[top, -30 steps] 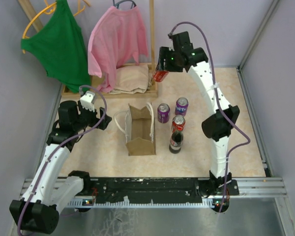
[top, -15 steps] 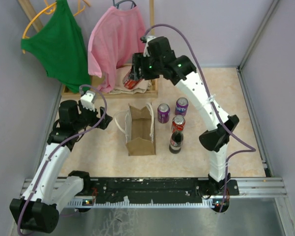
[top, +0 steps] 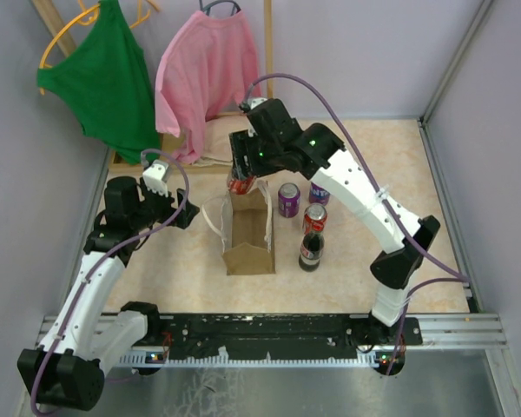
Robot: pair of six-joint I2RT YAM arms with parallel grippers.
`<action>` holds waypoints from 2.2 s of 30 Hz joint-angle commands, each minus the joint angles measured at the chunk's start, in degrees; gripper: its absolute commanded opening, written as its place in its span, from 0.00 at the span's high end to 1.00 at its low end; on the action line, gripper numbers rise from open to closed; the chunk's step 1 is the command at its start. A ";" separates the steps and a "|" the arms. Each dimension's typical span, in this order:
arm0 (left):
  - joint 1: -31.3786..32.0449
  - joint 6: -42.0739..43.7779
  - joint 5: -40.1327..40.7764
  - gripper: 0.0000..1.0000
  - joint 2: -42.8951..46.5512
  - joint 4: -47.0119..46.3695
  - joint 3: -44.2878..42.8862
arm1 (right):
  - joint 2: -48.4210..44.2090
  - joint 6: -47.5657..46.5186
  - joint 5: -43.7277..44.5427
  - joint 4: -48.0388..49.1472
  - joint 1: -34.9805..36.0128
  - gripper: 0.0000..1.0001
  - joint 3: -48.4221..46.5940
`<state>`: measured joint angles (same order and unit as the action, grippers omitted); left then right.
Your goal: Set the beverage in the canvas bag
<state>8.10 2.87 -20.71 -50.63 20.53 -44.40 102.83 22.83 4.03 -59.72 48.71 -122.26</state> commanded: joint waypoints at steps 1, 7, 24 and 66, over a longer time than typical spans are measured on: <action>-0.32 -0.43 -1.53 0.11 -0.17 -1.97 0.74 | -6.11 0.88 2.72 5.44 0.37 1.00 1.63; -0.34 -0.32 -1.54 0.11 -0.36 -2.17 0.58 | -4.22 0.49 2.05 4.49 1.56 1.00 0.49; -0.33 -0.48 -1.52 0.12 -0.73 -2.69 0.99 | 0.58 -3.23 4.37 -0.82 3.49 1.00 2.41; -0.36 -1.12 -1.00 0.11 0.75 -3.40 2.69 | 5.50 -7.01 2.82 11.30 3.63 1.00 15.65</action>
<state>8.10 2.33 -21.23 -50.87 18.37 -42.15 109.36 16.67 6.96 -54.81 51.75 -106.91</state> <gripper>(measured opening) 0.889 0.641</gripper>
